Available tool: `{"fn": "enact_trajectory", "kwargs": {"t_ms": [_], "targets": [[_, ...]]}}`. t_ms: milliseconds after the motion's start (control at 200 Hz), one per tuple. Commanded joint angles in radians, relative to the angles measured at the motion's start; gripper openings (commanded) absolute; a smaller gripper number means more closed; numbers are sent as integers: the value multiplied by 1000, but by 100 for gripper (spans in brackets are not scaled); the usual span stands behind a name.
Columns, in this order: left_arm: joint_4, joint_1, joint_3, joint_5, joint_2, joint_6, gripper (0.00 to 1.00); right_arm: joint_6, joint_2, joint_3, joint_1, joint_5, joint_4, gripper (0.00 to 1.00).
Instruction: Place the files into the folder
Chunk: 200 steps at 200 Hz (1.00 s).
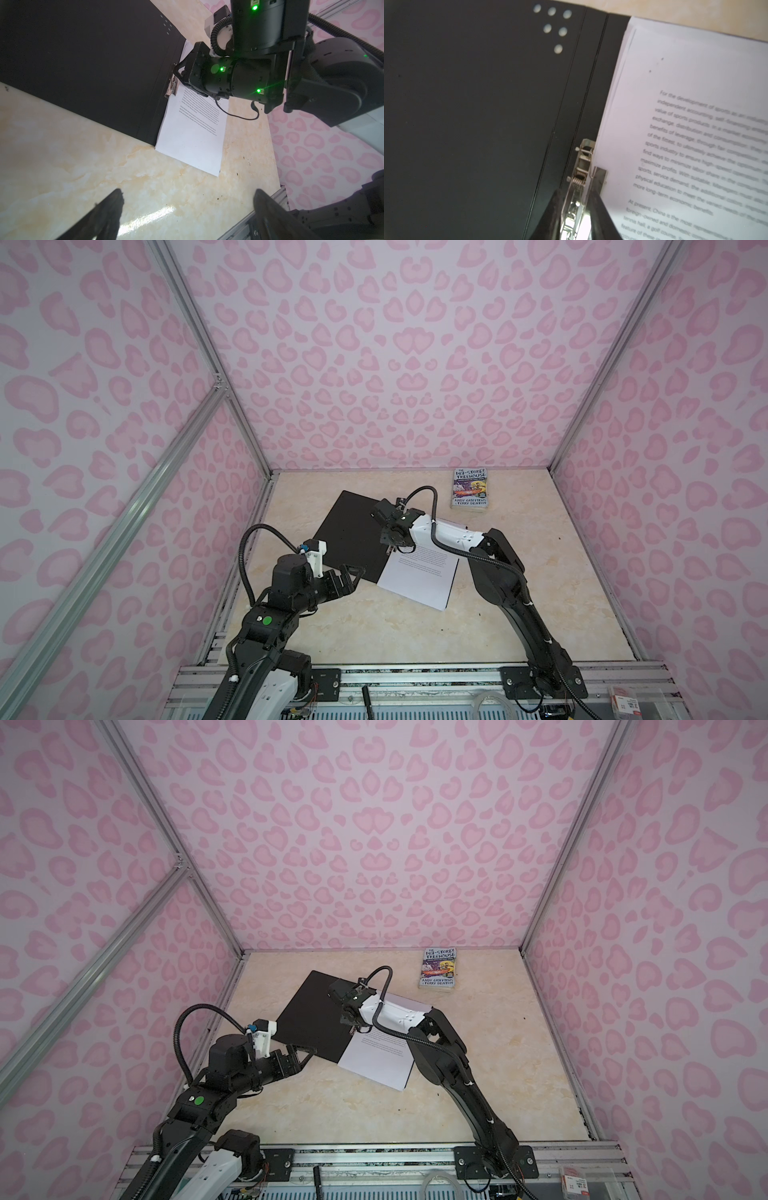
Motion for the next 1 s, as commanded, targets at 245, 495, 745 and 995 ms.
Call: {"fn": "enact_trajectory", "kwargs": {"t_ms": [245, 495, 745, 995], "targets": [[23, 1, -1, 5, 8, 15, 99, 30, 26, -5, 4, -26, 8, 25], [24, 0, -6, -9, 9, 11, 99, 39, 43, 4, 5, -42, 11, 22], [40, -1, -14, -25, 24, -2, 99, 21, 69, 28, 1, -71, -14, 10], [72, 0, -43, -18, 54, -18, 98, 15, -6, -67, -34, -99, 45, 7]]}}
